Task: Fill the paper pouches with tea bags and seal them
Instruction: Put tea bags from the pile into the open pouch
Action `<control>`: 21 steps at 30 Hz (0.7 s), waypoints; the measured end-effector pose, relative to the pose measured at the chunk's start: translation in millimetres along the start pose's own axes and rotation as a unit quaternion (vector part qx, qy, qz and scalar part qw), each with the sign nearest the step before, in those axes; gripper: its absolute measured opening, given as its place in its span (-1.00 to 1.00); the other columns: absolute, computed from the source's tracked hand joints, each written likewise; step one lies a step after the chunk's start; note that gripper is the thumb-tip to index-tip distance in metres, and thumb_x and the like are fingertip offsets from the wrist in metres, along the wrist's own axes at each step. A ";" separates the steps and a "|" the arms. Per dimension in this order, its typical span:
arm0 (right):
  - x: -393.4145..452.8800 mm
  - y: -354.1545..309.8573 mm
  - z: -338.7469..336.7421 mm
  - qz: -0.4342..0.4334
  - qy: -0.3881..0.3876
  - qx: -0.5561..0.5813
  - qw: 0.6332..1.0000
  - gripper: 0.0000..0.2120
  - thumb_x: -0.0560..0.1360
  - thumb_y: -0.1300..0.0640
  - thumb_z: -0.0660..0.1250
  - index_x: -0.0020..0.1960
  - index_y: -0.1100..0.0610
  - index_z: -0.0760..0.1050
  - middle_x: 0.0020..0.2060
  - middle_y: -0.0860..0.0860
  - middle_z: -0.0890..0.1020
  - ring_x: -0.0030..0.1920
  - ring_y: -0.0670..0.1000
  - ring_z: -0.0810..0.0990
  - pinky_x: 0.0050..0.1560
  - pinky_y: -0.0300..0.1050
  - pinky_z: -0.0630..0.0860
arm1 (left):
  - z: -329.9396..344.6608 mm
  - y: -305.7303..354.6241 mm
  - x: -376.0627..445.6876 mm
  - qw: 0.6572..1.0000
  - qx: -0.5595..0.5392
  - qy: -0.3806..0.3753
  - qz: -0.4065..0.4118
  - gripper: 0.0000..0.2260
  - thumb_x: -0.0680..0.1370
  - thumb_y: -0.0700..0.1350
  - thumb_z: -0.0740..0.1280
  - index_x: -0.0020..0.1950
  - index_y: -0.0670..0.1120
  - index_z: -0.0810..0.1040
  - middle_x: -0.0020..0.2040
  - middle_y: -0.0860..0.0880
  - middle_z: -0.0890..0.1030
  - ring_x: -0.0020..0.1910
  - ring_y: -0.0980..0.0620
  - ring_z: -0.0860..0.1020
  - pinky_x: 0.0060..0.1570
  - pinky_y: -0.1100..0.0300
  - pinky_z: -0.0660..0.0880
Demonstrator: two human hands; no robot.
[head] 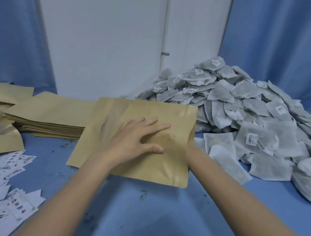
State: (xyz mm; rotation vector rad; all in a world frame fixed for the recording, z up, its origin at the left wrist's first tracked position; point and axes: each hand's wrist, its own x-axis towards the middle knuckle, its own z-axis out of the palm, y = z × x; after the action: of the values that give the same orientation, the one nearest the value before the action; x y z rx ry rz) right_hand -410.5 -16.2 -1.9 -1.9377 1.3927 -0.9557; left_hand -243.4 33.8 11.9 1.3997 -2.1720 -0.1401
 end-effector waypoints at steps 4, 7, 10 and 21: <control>-12.1 47.8 -45.6 -0.148 0.088 -0.120 0.978 -0.85 0.45 0.26 0.30 -0.15 0.08 0.62 -0.24 -0.12 0.58 -0.22 -0.07 0.50 -0.13 -0.44 0.41 | 31.3 -1.4 10.7 0.995 -0.092 0.049 -0.005 -0.50 0.37 0.03 0.49 0.19 0.41 0.41 0.34 0.13 0.48 0.14 0.66 0.20 0.10 0.66 0.10; -24.6 94.7 -85.5 -0.027 0.144 -0.157 0.977 -0.67 0.45 0.01 0.36 0.21 0.00 0.51 0.08 -0.05 0.59 0.04 -0.08 0.51 0.11 -0.20 0.43 | 50.3 -4.5 20.1 0.992 -0.098 0.076 -0.035 -0.55 0.37 0.01 0.50 0.21 0.31 0.51 0.26 0.23 0.50 -0.04 0.77 0.16 -0.05 0.73 0.10; -33.2 133.9 -106.5 0.160 0.067 -0.288 0.942 -0.16 0.26 -0.36 0.37 0.40 0.00 0.22 0.29 0.06 0.38 0.30 0.11 0.36 0.26 0.05 0.36 | 60.2 -8.8 31.7 0.990 -0.109 0.061 -0.059 -0.55 0.38 0.02 0.49 0.23 0.27 0.51 0.15 0.35 0.44 0.02 0.64 0.26 -0.08 0.72 0.13; -29.4 145.5 -116.3 -0.025 0.142 -0.182 0.973 -0.51 0.22 0.05 0.56 0.10 0.01 0.49 -0.03 -0.14 0.54 0.06 -0.06 0.48 -0.03 -0.35 0.24 | 81.5 -18.6 53.0 0.988 -0.107 0.037 -0.109 -0.50 0.38 0.03 0.48 0.30 0.21 0.48 0.39 0.06 0.44 0.45 0.00 0.27 0.43 0.00 0.13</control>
State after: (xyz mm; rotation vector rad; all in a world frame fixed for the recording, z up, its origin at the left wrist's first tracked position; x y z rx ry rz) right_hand -590.8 -36.2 -53.4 -2.1706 1.7951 -1.0960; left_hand -285.1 -37.0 -43.3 1.4884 -1.8784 -0.3848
